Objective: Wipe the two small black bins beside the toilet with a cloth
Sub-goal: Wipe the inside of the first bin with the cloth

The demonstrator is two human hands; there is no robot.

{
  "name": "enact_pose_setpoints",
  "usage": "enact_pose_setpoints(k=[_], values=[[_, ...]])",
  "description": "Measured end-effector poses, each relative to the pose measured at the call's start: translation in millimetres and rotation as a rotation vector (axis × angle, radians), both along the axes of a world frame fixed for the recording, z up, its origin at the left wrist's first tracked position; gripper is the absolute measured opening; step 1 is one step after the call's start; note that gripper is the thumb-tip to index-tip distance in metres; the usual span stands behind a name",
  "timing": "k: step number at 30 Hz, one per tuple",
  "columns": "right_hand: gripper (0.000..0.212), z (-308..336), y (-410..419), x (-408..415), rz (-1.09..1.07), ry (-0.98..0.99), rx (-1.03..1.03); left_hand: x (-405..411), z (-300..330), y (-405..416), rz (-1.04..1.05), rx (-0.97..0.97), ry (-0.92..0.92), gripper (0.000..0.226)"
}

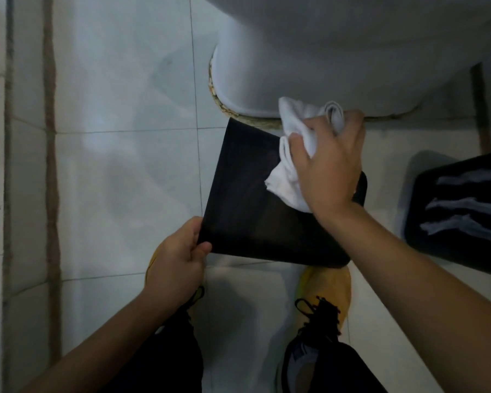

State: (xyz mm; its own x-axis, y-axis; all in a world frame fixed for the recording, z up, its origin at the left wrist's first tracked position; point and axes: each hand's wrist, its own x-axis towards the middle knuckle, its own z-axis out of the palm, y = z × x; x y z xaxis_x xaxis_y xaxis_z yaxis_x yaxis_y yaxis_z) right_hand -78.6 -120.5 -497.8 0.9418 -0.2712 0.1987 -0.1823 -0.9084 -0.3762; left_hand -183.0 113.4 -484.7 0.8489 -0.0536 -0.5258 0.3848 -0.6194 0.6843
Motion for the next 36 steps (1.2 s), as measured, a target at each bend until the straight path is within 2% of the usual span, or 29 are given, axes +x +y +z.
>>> enact_pose_setpoints(k=[5, 7, 10, 11, 14, 16, 18, 21, 25, 27, 31, 36], values=[[0.033, -2, 54, -72, 0.318, -0.020, -0.071, 4, 0, 0, -0.001, -0.003, 0.039, 0.028], [0.029, -5, 75, -96, 0.487, -0.068, -0.108, 5, 1, 1, -0.010, -0.026, 0.036, 0.035], [0.029, -6, 74, -88, 0.618, -0.077, -0.083, 2, 0, 2, -0.004, -0.023, -0.001, 0.038], [0.031, -7, 67, -75, 0.577, -0.050, -0.091, 0, 0, 2, 0.000, -0.009, -0.004, 0.034], [0.033, -5, 42, -19, 0.219, 0.003, -0.087, 1, -1, 0, 0.017, -0.004, -0.010, 0.026], [0.032, -2, 28, 10, 0.094, 0.039, -0.041, 7, 0, -3, 0.027, -0.014, -0.010, 0.032], [0.031, -1, 22, 20, 0.075, 0.059, -0.016, 7, 0, -3, 0.035, 0.002, 0.000, 0.038], [0.032, 1, 34, -12, 0.084, 0.013, -0.057, 0, -3, -3, 0.009, 0.035, 0.000, 0.032], [0.026, -6, 85, -84, 0.441, -0.095, -0.193, 0, -7, 0, -0.005, 0.034, -0.019, 0.020], [0.019, -11, 99, -89, 0.510, -0.106, -0.165, 0, -7, 0, 0.009, 0.020, -0.054, 0.019], [0.024, -10, 102, -50, 0.384, -0.024, -0.192, -3, -4, -1, 0.018, 0.040, -0.053, 0.023], [0.025, -8, 93, 6, 0.255, -0.071, -0.136, 1, 1, -1, -0.004, 0.069, -0.005, 0.030]])
